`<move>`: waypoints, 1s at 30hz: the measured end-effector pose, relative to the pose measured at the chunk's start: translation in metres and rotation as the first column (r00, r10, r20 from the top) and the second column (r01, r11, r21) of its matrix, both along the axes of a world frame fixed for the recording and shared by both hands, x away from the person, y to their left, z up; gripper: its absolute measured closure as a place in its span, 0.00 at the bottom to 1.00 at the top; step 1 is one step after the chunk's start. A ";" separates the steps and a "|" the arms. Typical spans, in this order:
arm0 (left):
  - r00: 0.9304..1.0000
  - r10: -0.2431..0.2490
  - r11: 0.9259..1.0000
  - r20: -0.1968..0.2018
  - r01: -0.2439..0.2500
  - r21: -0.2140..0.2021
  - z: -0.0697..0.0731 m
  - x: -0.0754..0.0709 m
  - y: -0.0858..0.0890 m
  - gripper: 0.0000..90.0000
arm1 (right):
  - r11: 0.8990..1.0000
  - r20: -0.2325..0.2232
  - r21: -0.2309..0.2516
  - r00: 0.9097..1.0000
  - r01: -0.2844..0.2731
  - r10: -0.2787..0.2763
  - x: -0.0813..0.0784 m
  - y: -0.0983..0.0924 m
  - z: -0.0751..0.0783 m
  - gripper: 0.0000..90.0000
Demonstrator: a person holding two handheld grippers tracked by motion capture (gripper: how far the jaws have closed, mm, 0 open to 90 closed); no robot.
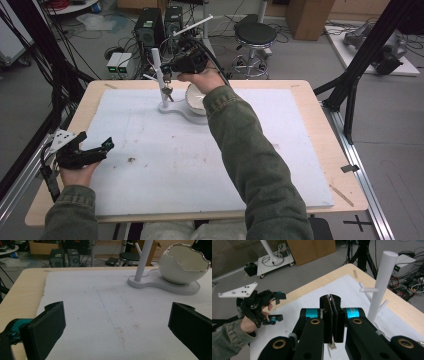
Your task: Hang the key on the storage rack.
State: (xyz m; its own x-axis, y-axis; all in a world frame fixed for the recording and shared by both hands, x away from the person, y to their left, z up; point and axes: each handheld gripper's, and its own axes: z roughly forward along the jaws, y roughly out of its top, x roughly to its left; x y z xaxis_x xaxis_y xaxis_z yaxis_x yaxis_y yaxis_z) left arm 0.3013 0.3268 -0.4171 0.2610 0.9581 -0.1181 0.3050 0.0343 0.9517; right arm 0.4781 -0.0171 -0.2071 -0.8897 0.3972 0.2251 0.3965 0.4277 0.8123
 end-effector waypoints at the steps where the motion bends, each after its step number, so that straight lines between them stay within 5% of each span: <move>1: 1.000 0.000 1.000 0.000 0.000 -0.001 0.000 0.000 0.000 0.02 | 1.000 0.004 0.004 1.000 -0.001 0.001 0.002 0.001 0.000 0.99; 30: 1.000 -0.010 1.000 -0.002 0.010 -0.014 -0.001 0.001 0.001 0.02 | 0.996 -0.021 -0.003 0.996 0.092 -0.092 0.050 0.039 -0.002 0.99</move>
